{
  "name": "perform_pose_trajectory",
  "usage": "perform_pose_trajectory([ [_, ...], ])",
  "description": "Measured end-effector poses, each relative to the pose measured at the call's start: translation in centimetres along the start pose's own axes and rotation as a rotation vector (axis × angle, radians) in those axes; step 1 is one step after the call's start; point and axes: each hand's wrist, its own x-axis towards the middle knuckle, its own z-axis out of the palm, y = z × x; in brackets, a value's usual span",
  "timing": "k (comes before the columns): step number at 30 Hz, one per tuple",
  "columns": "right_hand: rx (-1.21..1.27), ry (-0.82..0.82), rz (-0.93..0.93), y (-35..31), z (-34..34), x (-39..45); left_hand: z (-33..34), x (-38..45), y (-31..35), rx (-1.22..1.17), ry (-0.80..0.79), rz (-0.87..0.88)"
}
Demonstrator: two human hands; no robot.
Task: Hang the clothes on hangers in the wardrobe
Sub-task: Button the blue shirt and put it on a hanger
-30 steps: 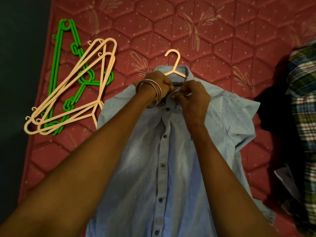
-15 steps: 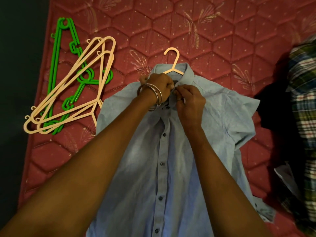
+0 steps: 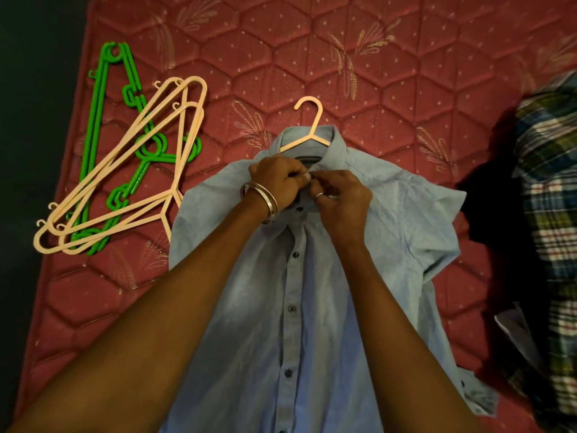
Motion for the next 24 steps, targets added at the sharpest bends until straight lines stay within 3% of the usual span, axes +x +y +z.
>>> perform_pose_trajectory([
  [5, 0.082, 0.003, 0.162, -0.5, -0.4, -0.2, 0.6, 0.1, -0.1, -0.005, -0.018, -0.071],
  [9, -0.018, 0.019, 0.163, -1.2, -0.1, -0.3, 0.8, 0.3, -0.6, -0.097, 0.063, -0.112],
  [14, 0.065, 0.044, 0.282, -1.5, 0.5, -0.2, 1.0, 0.3, -0.2, -0.166, 0.064, -0.170],
  [18, 0.022, 0.084, 0.211, -1.4, 0.9, -0.8, 1.2, 0.5, 0.6, -0.330, 0.012, -0.273],
  [21, -0.046, 0.143, 0.090, -0.7, 1.3, -1.2, 1.3, 0.9, 0.9, -0.340, -0.058, -0.301],
  [24, -0.039, 0.098, 0.104, -0.4, 1.5, -1.2, 1.3, 1.0, 0.8, -0.309, -0.083, -0.308],
])
